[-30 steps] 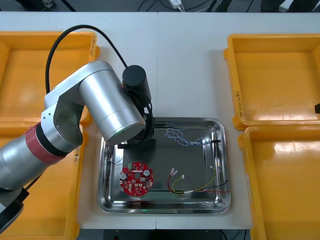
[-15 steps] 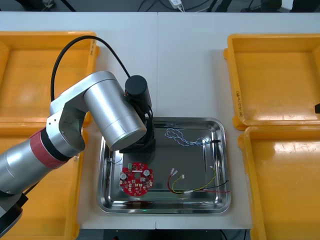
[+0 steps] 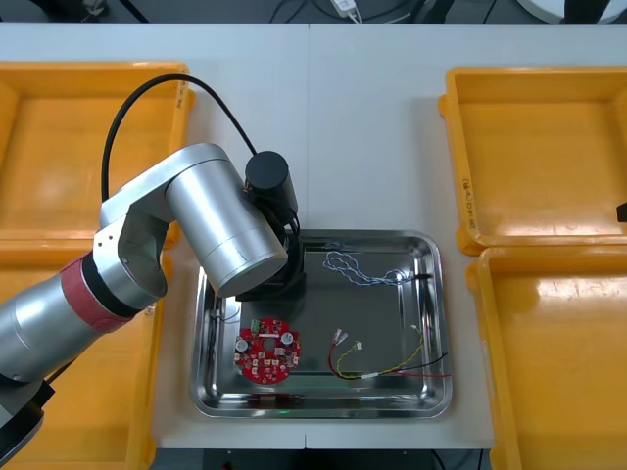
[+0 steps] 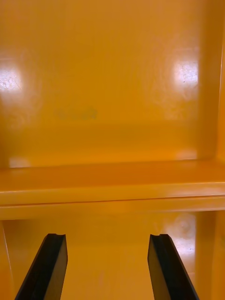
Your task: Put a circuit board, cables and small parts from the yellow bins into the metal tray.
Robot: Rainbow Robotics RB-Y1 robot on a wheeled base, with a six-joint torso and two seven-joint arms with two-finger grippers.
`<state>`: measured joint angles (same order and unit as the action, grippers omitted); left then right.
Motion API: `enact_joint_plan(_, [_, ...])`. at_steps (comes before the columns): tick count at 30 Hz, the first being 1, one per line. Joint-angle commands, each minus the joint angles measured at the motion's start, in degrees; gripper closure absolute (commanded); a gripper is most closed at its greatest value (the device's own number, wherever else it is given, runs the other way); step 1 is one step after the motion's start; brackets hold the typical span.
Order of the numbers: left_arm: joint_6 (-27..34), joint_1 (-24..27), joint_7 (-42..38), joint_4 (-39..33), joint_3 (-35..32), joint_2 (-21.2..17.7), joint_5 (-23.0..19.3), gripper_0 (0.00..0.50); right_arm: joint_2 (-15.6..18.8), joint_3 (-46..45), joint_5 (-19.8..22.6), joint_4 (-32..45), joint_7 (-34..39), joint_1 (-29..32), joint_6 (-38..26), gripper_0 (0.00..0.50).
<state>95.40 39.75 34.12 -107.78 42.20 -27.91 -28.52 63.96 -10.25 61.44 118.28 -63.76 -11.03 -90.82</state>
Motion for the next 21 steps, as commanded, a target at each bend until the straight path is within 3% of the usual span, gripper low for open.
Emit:
enact_joint_plan(1, [-1.01,-0.46,-5.29,-1.02,1.04,1.01,0.83,0.000,0.11,-2.14,-0.01,1.25,-2.07,0.49,0.03,0.000])
enact_joint_plan(21, [0.22,0.77,-6.09,-5.95,-0.19,-0.39,-1.01,0.000,0.11,-2.14,-0.01,1.25,-2.07,0.49,0.03,0.000])
